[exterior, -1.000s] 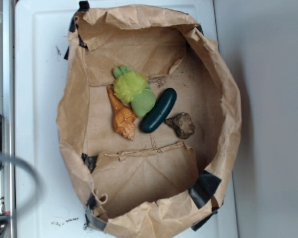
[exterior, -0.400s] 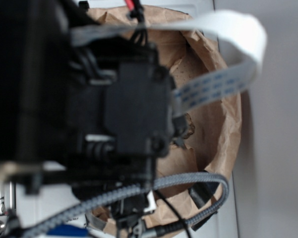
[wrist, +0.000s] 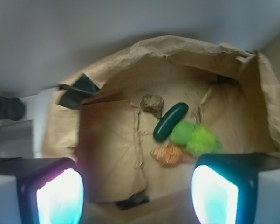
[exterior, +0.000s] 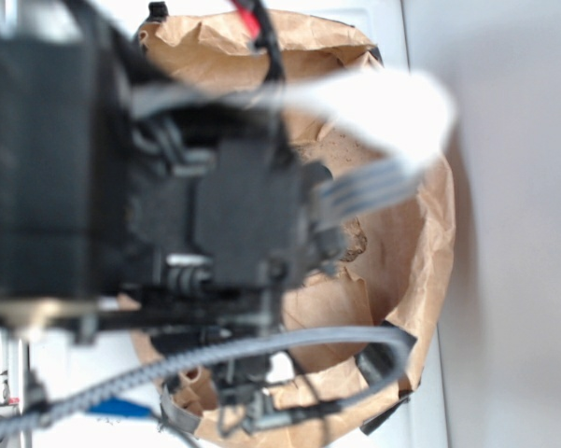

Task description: Grab the plastic pickle.

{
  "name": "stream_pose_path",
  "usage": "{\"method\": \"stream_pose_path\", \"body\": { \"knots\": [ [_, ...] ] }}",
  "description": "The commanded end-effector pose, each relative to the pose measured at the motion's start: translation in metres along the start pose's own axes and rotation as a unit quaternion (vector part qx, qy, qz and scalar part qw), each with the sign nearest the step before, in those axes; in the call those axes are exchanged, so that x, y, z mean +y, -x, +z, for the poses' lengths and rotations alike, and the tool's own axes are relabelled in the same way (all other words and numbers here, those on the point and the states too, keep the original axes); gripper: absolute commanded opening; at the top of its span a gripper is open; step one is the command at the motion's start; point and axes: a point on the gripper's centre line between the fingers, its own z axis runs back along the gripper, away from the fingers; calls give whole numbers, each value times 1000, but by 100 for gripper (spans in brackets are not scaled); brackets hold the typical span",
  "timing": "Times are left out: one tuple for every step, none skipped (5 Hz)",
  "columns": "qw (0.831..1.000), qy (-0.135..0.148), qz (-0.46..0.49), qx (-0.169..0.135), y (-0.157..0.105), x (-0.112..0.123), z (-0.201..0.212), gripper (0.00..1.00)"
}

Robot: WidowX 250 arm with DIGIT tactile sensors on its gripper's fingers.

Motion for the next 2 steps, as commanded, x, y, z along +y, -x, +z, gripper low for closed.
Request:
{"method": "stream_pose_path", "body": {
  "knots": [
    [996,-7,-75,-43,-29,15,-52,100],
    [999,-9,-51,-14,-38,30,-64,100]
  ]
}}
